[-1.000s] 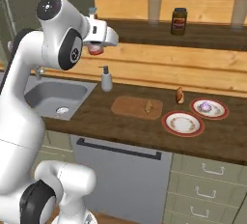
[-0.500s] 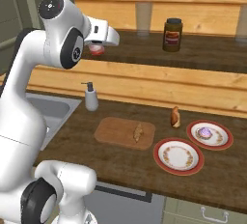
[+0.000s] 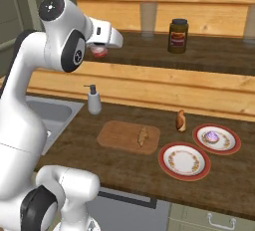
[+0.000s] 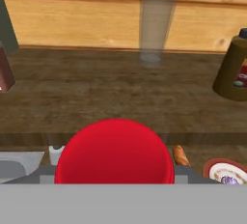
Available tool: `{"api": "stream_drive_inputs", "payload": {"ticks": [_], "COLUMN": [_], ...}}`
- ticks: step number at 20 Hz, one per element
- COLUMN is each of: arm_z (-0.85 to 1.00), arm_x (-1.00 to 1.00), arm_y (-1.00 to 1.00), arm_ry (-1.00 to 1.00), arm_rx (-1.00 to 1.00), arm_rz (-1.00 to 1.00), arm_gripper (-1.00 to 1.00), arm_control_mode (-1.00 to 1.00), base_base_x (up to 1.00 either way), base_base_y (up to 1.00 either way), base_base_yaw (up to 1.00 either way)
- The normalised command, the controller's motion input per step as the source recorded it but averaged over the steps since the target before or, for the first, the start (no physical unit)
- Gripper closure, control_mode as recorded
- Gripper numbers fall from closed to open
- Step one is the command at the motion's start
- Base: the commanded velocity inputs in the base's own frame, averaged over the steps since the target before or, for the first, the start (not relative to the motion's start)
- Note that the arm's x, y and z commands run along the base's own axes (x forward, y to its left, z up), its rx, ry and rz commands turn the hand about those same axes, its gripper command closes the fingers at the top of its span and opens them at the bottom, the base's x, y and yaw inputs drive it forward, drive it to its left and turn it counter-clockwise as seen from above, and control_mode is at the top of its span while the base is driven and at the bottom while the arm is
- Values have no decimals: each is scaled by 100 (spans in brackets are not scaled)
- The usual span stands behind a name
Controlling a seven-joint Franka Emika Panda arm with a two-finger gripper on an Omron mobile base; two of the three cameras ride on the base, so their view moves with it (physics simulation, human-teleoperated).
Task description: From the different types of pastries on the counter, select a croissant and place it on the cutting board. Then retrieve a jar of jam from the cabinet and place it alongside the croissant on the cutting board.
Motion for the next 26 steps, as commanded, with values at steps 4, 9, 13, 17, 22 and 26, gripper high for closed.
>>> {"api": "stream_drive_inputs", "payload": {"ticks": [4,9,13,17,22,26], "arm_z": [-18,-31,-18,0,-5,-39], "arm_x": [0,-71,-95,-35,-18,-61], "arm_y": [-5,0,0,0,0,0], "arm_ry": [-9,-17,-3,18,40,15], "arm_rx": [0,0,0,0,0,0], "arm_rz": [0,0,0,4,3,0], "arm_gripper": [100,100,100,100,100,100], "arm_control_mode": [-100,-100,-100,-100,-100,-100], "base_base_x": [0,0,0,0,0,0], "base_base_y": [0,0,0,0,0,0], "base_base_yaw": [0,0,0,0,0,0]}}
